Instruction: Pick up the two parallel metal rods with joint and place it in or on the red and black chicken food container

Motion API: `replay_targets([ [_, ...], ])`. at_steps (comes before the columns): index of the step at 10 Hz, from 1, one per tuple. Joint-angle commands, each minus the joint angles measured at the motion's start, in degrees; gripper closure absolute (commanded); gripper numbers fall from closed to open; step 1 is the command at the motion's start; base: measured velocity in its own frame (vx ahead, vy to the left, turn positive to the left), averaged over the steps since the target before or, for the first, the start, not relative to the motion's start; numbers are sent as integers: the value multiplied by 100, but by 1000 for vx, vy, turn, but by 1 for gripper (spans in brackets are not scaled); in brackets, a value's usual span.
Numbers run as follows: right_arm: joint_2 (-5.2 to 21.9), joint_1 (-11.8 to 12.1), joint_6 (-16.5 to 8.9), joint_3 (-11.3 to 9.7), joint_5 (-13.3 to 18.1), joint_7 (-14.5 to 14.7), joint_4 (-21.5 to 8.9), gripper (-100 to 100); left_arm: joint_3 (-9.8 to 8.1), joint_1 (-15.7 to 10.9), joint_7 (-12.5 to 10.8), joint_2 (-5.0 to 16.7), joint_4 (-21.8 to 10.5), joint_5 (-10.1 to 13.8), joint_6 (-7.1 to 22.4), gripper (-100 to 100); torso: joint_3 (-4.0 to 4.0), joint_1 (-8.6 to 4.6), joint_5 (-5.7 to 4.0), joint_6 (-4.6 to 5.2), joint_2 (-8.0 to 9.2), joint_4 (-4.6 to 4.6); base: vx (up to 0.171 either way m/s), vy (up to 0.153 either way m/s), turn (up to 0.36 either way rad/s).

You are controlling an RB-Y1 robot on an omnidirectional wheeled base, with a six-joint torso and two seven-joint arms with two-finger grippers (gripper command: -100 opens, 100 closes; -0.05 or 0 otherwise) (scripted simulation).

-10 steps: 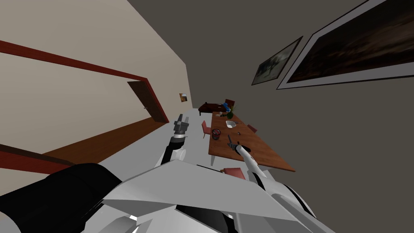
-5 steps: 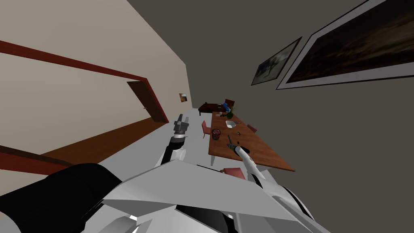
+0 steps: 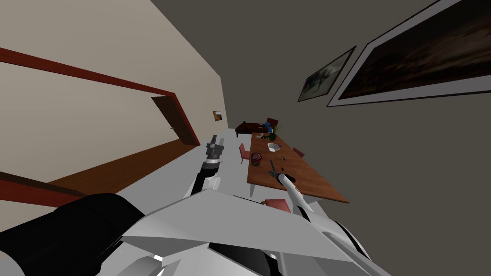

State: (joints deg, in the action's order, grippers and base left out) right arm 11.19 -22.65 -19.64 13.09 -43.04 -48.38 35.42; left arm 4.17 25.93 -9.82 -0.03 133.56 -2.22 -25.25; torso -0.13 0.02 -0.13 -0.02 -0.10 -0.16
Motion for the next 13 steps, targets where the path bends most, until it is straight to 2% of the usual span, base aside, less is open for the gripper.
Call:
replay_targets([
  [1,-4,9,-6,2,14,-12,16,-100,0,0,0,0,0,0,0,0,0,0,0,0,0,0,0,0,0],
  [5,-4,9,-6,2,14,-12,16,-100,0,0,0,0,0,0,0,0,0,-2,0,0,1,0,0,0,0],
  [6,-142,93,178,10,16,63,-3,-100,0,0,0,0,0,0,0,0,0,-1,0,0,0,0,-4,-4,13],
  [8,-235,149,301,16,18,113,-15,-100,0,0,0,0,0,0,0,0,-3,-2,-7,-5,-1,-5,-3,-3,10],
  [13,-235,149,301,16,18,113,-15,-100,0,0,0,0,0,0,0,0,-11,1,-12,-7,-9,-13,0,0,-1],
])
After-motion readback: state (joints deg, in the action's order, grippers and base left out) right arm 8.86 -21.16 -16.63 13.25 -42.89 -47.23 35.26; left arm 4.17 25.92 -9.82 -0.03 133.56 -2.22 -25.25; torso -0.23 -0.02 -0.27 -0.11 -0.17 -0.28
